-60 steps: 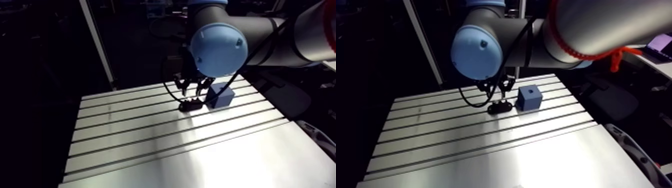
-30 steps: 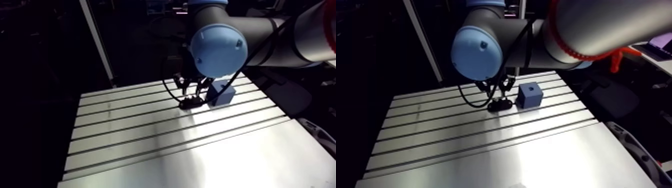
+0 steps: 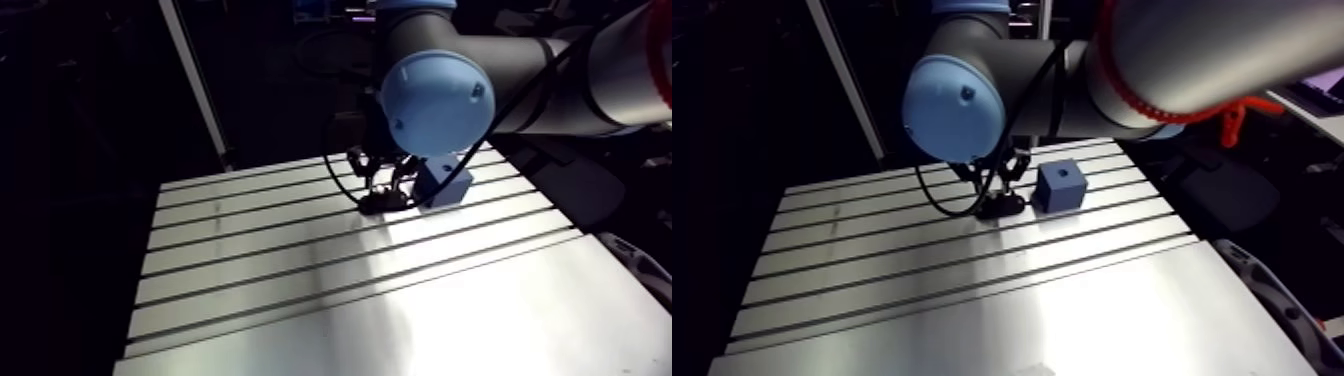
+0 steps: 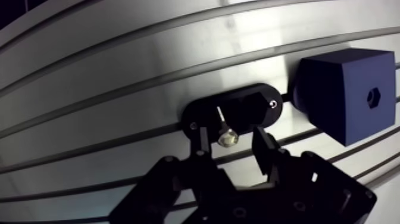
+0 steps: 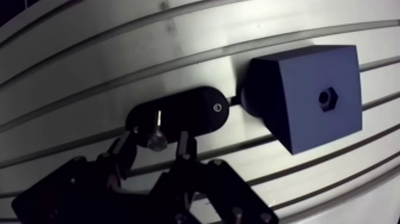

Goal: Pick up the M10 bolt and insert it into the hex recess until seated.

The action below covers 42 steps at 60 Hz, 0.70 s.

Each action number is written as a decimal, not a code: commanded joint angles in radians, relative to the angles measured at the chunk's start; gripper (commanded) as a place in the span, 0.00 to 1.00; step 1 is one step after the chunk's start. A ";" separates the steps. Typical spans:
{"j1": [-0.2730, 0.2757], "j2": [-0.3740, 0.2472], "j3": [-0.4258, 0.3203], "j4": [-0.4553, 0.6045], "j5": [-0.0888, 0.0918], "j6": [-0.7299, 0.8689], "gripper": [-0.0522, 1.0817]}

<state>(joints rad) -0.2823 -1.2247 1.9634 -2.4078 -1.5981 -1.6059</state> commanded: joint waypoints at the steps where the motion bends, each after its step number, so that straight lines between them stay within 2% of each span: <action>1: 0.000 0.005 0.002 -0.005 0.001 -0.002 0.50; 42: 0.000 0.011 0.004 -0.005 -0.001 -0.002 0.54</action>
<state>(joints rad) -0.2823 -1.2147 1.9669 -2.4129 -1.5986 -1.6082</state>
